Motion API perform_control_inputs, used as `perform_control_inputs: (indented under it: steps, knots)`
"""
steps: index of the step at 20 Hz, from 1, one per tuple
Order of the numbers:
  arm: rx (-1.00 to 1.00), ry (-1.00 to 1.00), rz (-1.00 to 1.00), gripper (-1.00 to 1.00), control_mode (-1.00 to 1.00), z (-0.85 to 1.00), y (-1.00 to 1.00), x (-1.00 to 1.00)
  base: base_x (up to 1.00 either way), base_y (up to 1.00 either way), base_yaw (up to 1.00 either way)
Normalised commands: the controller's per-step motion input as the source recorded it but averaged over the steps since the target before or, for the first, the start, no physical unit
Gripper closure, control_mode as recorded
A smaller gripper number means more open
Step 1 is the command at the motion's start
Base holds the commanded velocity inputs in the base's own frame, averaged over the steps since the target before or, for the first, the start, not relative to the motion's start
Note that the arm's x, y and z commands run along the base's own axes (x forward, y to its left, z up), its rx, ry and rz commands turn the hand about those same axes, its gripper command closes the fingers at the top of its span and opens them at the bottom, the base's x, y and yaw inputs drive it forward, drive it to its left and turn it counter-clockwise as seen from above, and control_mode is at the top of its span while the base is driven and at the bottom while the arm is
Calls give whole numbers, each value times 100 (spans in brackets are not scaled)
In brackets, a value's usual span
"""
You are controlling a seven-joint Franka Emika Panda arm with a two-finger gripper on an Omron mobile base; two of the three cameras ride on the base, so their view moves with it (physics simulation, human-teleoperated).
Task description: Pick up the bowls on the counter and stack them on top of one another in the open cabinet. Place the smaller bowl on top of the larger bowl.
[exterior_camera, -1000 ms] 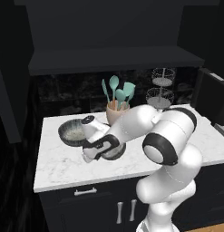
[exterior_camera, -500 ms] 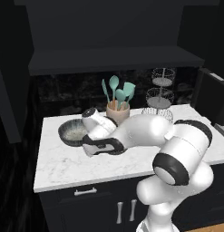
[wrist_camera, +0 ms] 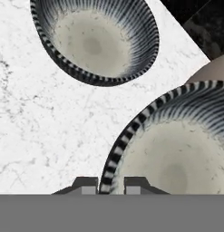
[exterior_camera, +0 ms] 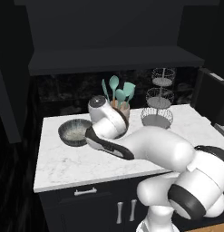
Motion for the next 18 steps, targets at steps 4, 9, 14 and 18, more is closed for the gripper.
perform_control_inputs:
  steps: [4,9,14,18]
  knots:
    - [5,-1,39,100,-100,29,70,92,0,0,0]
    - [0,4,22,100,-100,-5,94,95,0,0,0]
    - [-7,5,3,100,-100,-37,70,42,0,0,0]
    - [-11,3,0,100,-100,-73,41,22,0,0,0]
